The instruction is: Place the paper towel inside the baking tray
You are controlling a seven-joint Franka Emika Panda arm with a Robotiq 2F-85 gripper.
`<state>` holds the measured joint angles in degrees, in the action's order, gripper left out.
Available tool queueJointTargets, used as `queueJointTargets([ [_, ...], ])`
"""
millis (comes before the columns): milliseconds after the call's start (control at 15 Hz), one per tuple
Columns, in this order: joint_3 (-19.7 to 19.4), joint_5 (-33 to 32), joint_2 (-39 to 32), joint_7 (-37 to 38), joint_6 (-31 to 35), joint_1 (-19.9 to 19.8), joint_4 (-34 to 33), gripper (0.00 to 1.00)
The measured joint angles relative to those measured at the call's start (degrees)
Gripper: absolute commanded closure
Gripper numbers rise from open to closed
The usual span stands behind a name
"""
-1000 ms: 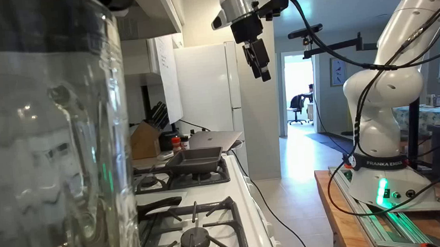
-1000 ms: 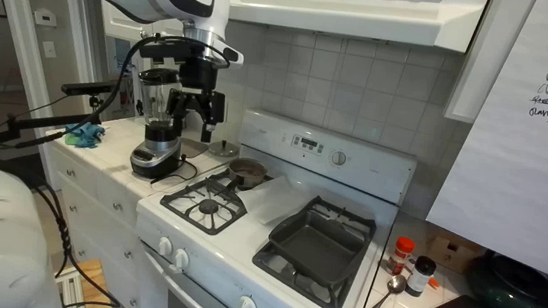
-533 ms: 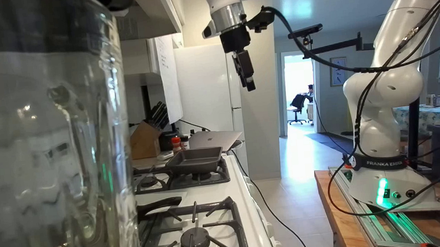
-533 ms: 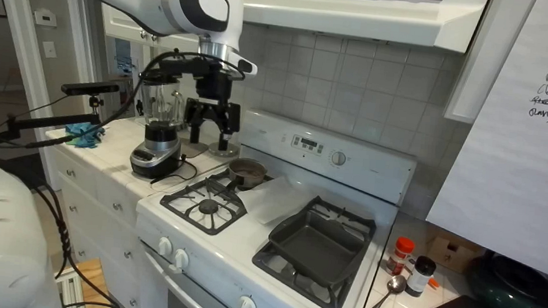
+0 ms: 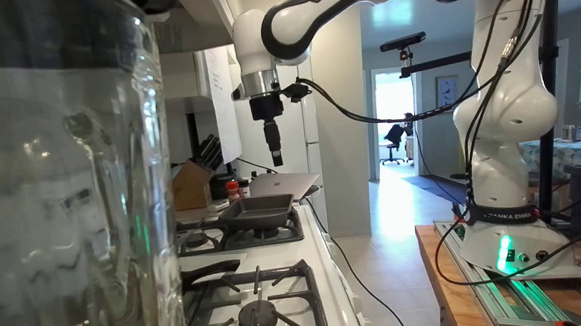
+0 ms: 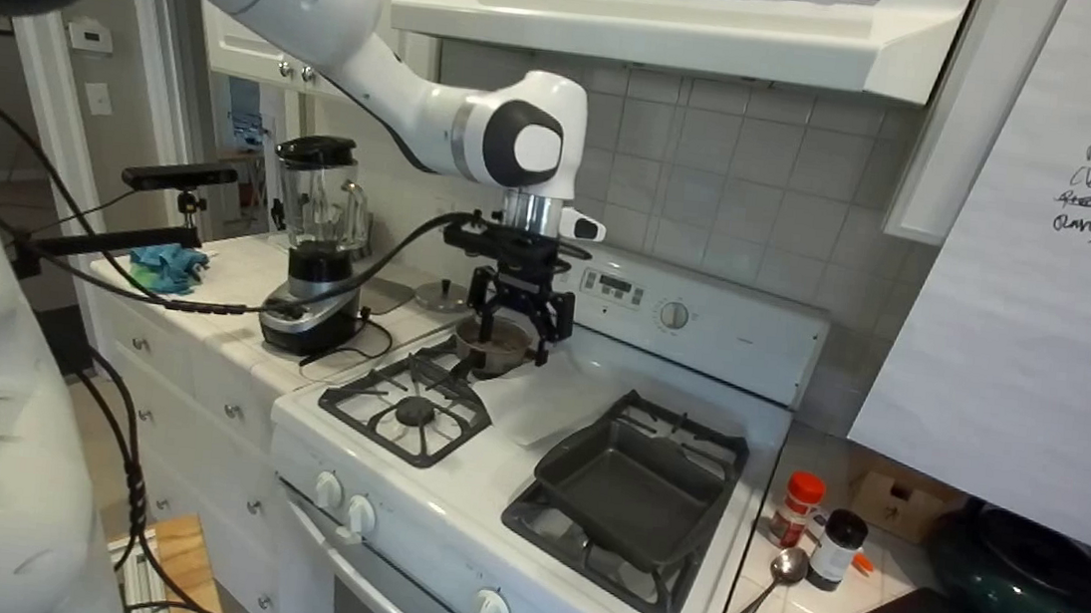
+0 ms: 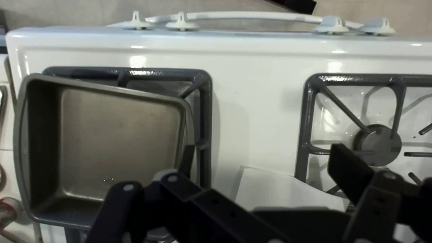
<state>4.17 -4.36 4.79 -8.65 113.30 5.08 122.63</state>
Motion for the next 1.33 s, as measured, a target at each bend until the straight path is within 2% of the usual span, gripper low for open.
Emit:
queueJointTargets([
  [400,-0.15,6.46,-10.00,-8.35,4.97,-0.08,-4.43,0.00],
  [867,0.01,6.59,-10.13,-9.68,4.90,-0.12,-4.24,0.00],
  [1067,0.84,12.53,-13.09,-15.44,7.81,-0.13,-4.17,0.00],
  [1200,1.49,17.47,-16.60,-19.93,11.89,-0.47,-4.26,0.00],
  [1333,2.02,19.74,-20.50,-22.79,16.29,-1.23,-4.57,0.00],
])
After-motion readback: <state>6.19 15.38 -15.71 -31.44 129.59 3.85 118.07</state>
